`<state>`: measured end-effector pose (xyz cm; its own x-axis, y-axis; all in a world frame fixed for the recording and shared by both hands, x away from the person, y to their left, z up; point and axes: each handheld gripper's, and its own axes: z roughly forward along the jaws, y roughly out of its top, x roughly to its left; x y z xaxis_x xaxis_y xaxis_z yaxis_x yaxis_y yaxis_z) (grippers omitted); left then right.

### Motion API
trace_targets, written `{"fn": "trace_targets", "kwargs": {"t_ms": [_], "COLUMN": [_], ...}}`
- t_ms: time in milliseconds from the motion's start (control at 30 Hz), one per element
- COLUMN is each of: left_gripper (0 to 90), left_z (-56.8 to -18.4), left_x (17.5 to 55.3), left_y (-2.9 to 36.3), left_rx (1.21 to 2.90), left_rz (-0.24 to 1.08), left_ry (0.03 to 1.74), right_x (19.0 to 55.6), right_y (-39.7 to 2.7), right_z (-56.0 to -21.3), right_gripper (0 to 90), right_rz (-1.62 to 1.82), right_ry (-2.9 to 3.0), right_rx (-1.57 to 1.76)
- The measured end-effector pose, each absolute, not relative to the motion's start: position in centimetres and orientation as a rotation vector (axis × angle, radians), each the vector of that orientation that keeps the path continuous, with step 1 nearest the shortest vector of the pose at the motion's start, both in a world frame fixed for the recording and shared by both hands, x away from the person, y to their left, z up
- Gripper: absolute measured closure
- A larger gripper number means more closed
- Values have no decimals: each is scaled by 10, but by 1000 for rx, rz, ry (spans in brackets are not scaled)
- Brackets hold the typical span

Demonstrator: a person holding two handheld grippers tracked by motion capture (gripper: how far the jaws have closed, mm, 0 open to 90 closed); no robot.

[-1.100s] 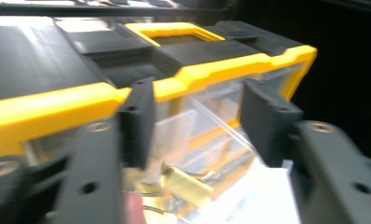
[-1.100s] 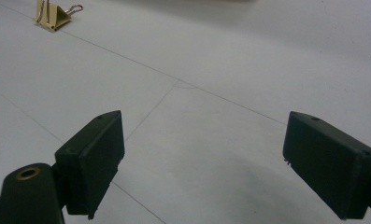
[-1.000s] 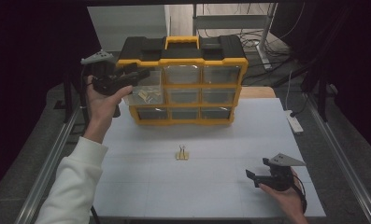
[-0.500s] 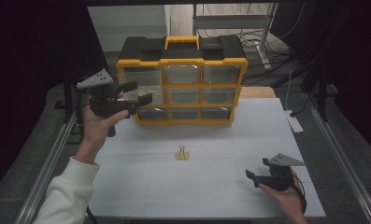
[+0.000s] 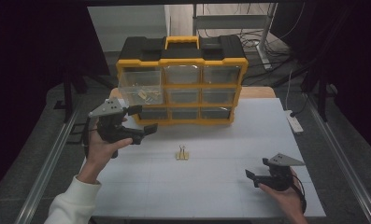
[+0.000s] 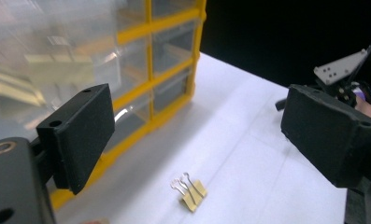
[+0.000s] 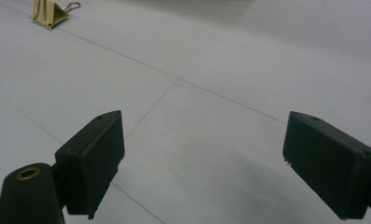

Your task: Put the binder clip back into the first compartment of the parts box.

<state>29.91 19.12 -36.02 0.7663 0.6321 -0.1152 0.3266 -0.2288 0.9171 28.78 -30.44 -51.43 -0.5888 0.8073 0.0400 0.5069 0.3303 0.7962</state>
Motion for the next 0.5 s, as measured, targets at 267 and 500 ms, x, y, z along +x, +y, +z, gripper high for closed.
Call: {"fn": "trace_targets", "kwargs": {"t_ms": [267,500], "left_gripper": [95,94], "left_z": [-394,-426], "left_x": [303,317], "left_y": [182,176], "left_rx": [1882,1976], "left_rz": [292,223], "left_ry": [797,851], "right_x": [288,288], "right_y": [-305,-305], "right_z": [-514,-515], "right_gripper": [131,132], "right_rz": [1138,1140], "right_ry": [2239,2238], "right_rx": [1168,1166]}}
